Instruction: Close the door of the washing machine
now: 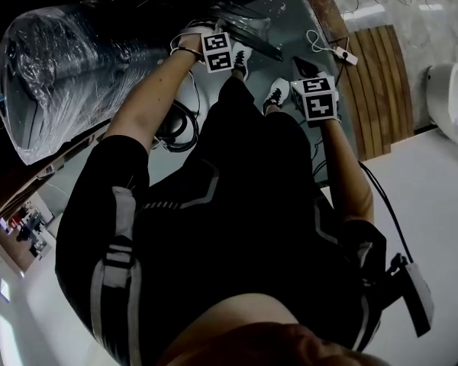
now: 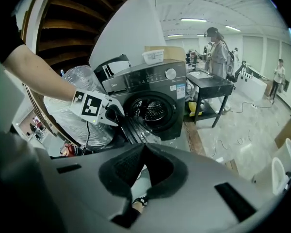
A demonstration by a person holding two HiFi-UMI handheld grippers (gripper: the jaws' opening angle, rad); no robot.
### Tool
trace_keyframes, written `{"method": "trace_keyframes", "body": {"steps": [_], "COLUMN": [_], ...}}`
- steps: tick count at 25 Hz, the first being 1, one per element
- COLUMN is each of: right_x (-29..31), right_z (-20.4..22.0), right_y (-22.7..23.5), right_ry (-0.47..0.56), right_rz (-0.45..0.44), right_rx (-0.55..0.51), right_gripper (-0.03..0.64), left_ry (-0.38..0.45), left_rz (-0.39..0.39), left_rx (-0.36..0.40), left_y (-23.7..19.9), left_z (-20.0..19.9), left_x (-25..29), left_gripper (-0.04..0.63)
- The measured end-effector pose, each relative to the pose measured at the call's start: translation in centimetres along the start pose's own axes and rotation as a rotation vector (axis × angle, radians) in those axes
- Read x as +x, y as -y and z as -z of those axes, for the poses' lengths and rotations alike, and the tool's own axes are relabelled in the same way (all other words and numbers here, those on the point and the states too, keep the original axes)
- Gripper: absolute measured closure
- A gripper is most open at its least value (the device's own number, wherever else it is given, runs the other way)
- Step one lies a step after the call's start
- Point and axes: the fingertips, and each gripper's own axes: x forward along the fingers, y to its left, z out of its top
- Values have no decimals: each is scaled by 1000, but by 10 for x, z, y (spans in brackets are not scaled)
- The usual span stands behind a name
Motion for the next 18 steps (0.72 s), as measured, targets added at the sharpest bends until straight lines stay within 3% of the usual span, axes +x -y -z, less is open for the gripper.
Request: {"method": "trace_keyframes", "body": {"steps": [10, 18], "right_x": [42, 101], "right_z": [-10, 4], "right_y": [28, 36], "right_ry": [-65, -175], "right_rz": [37, 46], "right_rx": [46, 52], "right_gripper": [612, 611], "left_ry": [58, 101], "left_rz": [74, 92], "left_rx": [52, -11], "left_y": [-22, -45], "left_z": [-21, -27], "left_x": [9, 15], "left_gripper": [456, 457]}}
